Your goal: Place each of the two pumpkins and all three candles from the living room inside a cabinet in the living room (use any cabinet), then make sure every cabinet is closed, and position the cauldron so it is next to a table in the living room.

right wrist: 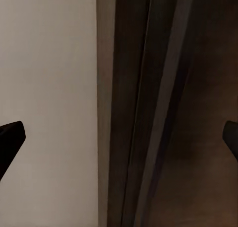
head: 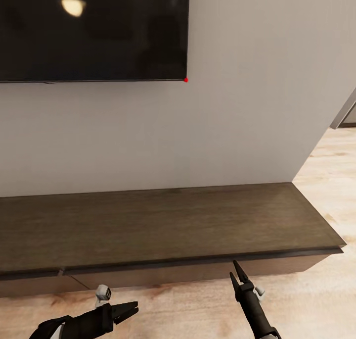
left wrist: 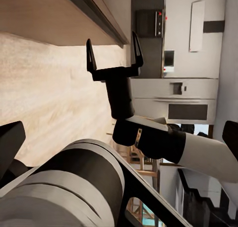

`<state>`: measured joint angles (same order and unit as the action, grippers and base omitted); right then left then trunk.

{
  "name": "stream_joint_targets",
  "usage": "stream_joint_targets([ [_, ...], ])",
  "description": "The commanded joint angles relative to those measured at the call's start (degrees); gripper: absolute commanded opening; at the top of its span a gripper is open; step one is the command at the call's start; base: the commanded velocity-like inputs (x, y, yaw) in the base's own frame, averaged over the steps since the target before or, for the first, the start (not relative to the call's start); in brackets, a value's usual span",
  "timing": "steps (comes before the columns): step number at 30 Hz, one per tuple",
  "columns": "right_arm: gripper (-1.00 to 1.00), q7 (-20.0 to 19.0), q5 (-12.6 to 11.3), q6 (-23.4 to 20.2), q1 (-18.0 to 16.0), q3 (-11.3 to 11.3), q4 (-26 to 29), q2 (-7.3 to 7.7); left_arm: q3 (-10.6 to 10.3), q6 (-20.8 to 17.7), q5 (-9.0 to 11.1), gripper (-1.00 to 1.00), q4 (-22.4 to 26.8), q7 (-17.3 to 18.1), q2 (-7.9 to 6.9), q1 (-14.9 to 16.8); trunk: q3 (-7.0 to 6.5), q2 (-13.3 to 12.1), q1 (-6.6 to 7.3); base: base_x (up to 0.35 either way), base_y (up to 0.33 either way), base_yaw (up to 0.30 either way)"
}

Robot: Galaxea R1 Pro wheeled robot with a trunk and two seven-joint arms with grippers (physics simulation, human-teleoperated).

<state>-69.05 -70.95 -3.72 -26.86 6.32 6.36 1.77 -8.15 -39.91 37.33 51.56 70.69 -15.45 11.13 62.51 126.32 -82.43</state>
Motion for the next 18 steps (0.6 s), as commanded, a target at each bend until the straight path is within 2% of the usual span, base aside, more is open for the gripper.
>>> stream_joint_targets([
  [1, 1.00, -0.2, 0.3, -0.4, 0.0, 0.5, 0.0, -0.01, -0.2, -0.5, 0.5, 1.00, 0.0, 0.0, -0.06, 0.0, 0.04, 0.0, 0.01, 0.006, 0.002, 0.000],
  [4, 1.00, -0.2, 0.3, -0.4, 0.0, 0.5, 0.0, -0.01, -0.2, -0.5, 0.4, 1.00, 0.0, 0.0, 0.02, 0.0, 0.04, 0.0, 0.01, 0.003, 0.001, 0.000],
  [9, 1.00, -0.1, 0.3, -0.3, 0.0, 0.5, 0.0, -0.09, -0.2, -0.5, 0.4, 1.00, -0.1, 0.0, 0.07, 0.0, 0.94, 2.0, -1.09, 0.000, 0.000, 0.000],
  [18, 1.00, 0.8, 0.2, 0.4, 0.0, 0.5, 0.2, -0.02, -0.2, -0.5, 0.5, 1.00, 0.1, 0.0, -0.12, 0.0, 0.94, 2.0, -1.09, 0.000, 0.000, 0.000],
])
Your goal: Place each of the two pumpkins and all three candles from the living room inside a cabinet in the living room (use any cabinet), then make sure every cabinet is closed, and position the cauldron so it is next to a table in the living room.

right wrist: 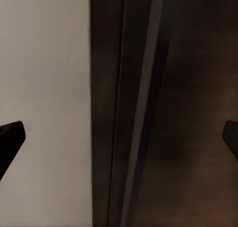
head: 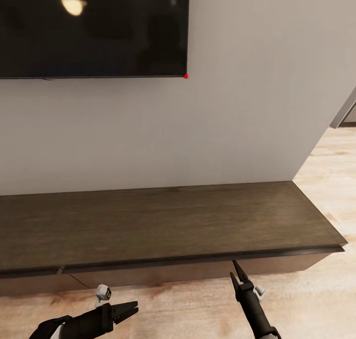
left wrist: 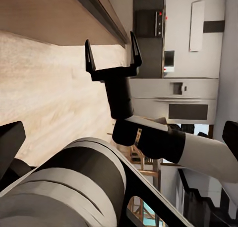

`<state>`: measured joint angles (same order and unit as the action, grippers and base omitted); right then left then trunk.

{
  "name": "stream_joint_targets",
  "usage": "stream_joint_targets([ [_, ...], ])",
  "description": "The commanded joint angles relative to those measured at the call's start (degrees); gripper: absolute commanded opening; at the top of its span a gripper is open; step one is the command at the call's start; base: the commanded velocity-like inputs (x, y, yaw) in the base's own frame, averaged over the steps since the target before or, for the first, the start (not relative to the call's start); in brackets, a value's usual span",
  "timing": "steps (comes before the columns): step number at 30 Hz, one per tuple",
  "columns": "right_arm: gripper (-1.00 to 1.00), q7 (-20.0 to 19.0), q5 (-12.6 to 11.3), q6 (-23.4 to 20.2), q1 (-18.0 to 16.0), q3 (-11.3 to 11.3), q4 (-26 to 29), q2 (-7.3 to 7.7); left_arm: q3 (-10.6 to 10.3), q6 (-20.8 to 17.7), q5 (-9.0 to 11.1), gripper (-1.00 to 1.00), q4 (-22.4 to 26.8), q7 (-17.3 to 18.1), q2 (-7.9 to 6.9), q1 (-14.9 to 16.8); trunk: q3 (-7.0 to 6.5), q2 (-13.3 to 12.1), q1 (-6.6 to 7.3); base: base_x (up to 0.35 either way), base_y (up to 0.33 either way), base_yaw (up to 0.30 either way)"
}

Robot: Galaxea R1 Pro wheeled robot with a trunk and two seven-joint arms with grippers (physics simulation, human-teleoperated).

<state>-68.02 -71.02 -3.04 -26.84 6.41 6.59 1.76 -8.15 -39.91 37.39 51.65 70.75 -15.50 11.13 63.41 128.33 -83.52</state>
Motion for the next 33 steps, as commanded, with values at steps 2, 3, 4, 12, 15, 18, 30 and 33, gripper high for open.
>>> stream_joint_targets([
  [2, 1.00, -0.2, 0.3, -0.3, 0.0, 0.4, 0.1, -0.03, -0.2, -0.5, 0.5, 1.00, 0.0, 0.0, -0.07, 0.0, 0.04, 0.0, 0.01, 0.000, 0.000, 0.000],
  [3, 1.00, -0.3, 0.3, -0.2, 0.0, 0.4, 0.2, -0.08, -0.2, -0.5, 0.5, 1.00, 0.0, 0.0, -0.06, 0.0, 0.04, 0.0, 0.01, 0.000, 0.000, 0.000],
  [4, 1.00, -0.3, 0.4, -0.1, 0.0, 0.4, 0.2, -0.15, -0.2, -0.5, 0.5, 1.00, 0.0, 0.0, -0.06, 0.0, 0.04, 0.0, 0.01, 0.000, 0.000, 0.000],
  [12, 1.00, -0.7, 0.3, 0.3, 0.0, 0.5, 0.4, -0.17, -0.2, -0.5, 0.6, 1.00, 0.0, 0.0, 0.00, 0.0, 0.04, 0.0, 0.01, 0.000, 0.000, 0.000],
  [15, 1.00, -1.3, 0.3, 0.4, 0.0, 0.5, 0.5, -0.12, -0.2, -0.5, 0.6, 1.00, 0.0, 0.0, 0.03, 0.0, 0.04, 0.0, 0.01, 0.000, 0.000, 0.000],
  [18, 1.00, -2.0, 0.4, 0.4, -0.1, 0.5, 0.5, -0.10, -0.2, -0.5, 0.6, 1.00, 0.0, 0.0, 0.03, 0.0, 0.04, 0.0, 0.01, 0.000, 0.000, 0.000],
  [30, 1.00, -5.7, 0.4, 0.4, 0.0, 0.5, 0.6, -0.01, -0.2, -0.5, 0.6, 1.00, 0.0, 0.0, 0.04, 0.0, 0.58, 1.2, -0.65, 0.000, 0.000, 0.000],
  [33, 1.00, -5.8, 0.4, 0.4, 0.0, 0.5, 0.6, -0.01, -0.2, -0.5, 0.6, 1.00, 0.0, -0.1, 0.06, 0.0, 1.12, 2.4, -1.31, 0.000, 0.000, 0.000],
])
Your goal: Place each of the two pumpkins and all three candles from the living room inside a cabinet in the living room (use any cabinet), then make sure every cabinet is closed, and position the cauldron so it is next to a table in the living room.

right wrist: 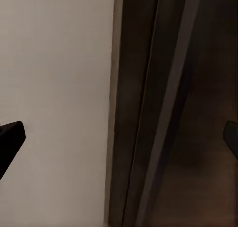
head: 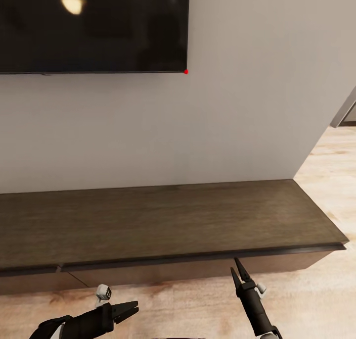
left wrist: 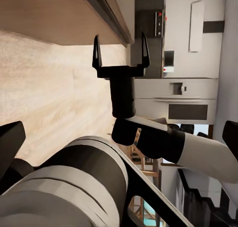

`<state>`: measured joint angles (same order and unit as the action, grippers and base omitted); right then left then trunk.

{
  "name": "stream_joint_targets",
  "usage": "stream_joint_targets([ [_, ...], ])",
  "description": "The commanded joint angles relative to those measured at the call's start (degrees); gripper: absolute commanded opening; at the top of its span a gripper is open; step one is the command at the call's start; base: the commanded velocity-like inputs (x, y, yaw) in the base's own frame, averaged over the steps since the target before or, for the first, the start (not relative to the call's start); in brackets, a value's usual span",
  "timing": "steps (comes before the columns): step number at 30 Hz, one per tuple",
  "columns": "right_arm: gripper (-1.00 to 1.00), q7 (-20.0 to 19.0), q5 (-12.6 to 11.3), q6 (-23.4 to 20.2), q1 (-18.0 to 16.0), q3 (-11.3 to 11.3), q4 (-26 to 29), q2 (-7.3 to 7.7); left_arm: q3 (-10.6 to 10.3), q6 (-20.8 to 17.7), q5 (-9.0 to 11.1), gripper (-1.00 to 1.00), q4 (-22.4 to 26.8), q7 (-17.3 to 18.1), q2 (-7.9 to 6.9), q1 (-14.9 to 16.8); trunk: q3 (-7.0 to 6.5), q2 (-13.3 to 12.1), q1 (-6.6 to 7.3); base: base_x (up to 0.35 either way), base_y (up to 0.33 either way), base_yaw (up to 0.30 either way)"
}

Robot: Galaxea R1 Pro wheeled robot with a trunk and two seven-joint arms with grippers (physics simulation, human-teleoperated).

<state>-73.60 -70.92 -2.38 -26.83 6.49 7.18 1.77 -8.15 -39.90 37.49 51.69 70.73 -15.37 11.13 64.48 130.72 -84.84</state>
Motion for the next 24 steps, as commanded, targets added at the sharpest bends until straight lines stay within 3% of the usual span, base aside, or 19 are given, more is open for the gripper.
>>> stream_joint_targets([
  [1, 1.00, -0.2, 0.3, -0.3, 0.0, 0.5, 0.0, -0.02, -0.2, -0.5, 0.5, 1.00, 0.0, 0.0, -0.04, 0.0, 0.23, 0.4, -0.22, 0.000, 0.000, 0.000],
  [24, 1.00, -5.5, 0.3, 0.1, -0.1, 0.4, 0.0, -0.01, -0.2, -0.5, 0.5, 1.00, 0.0, -0.1, 0.01, 0.0, 4.36, 9.7, -5.27, 0.000, 0.000, 0.000],
])
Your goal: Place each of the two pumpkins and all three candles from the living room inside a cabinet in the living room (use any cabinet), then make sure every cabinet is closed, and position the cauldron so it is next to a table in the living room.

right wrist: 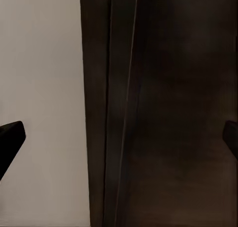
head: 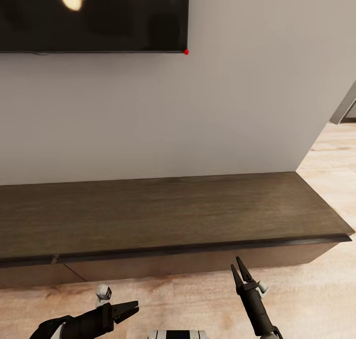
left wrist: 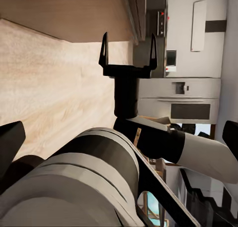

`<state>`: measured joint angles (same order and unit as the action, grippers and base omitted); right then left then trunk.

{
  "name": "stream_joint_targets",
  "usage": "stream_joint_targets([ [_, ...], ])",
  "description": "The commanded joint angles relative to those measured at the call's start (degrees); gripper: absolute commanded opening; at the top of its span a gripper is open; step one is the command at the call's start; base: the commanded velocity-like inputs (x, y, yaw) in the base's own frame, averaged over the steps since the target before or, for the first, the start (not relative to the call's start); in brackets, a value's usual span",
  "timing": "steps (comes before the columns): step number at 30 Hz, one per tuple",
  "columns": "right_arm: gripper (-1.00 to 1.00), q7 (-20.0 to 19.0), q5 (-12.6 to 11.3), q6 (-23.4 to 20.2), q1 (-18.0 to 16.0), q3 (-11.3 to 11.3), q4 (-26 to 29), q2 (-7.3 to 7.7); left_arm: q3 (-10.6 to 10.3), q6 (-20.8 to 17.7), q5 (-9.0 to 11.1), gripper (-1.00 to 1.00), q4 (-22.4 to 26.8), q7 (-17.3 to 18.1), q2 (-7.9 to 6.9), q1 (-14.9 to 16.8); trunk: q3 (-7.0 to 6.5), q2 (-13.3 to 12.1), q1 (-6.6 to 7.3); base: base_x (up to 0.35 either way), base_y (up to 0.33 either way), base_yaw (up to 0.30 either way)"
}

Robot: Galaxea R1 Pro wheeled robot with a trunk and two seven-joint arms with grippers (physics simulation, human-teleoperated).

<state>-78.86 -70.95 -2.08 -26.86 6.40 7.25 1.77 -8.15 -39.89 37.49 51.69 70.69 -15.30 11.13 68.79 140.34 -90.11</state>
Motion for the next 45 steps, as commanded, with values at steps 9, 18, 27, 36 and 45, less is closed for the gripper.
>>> stream_joint_targets([
  [9, 1.00, -1.6, 0.4, -0.2, 0.0, 0.4, 0.0, -0.02, -0.2, -0.5, 0.5, 1.00, 0.0, 0.1, -0.08, 0.0, 1.12, 2.4, -1.31, 0.000, 0.000, 0.000],
  [18, 1.00, -2.2, 0.5, -0.2, 0.0, 0.4, 0.1, -0.02, -0.2, -0.5, 0.5, 1.00, 0.1, 0.1, -0.11, 0.0, 1.74, 2.9, -1.61, 0.000, 0.000, 0.000],
  [27, 1.00, -2.0, 0.5, 0.4, 0.0, 0.4, 0.1, -0.02, -0.2, -0.5, 0.7, 1.00, 0.0, 0.1, -0.18, 0.0, 1.74, 2.9, -1.61, 0.000, 0.000, 0.000],
  [36, 1.00, -1.4, 0.4, 1.9, 0.0, 0.4, -0.6, -0.14, -0.2, -0.5, 0.7, 1.00, -0.1, 0.1, -0.14, 0.0, 1.74, 2.9, -1.61, 0.000, 0.000, 0.000],
  [45, 1.00, -1.4, 0.5, 2.4, 0.0, 0.3, -0.7, -0.19, -0.2, -0.5, 0.7, 1.00, -0.1, 0.1, -0.15, 0.0, 1.74, 2.9, -1.61, 0.057, 0.000, 0.000],
])
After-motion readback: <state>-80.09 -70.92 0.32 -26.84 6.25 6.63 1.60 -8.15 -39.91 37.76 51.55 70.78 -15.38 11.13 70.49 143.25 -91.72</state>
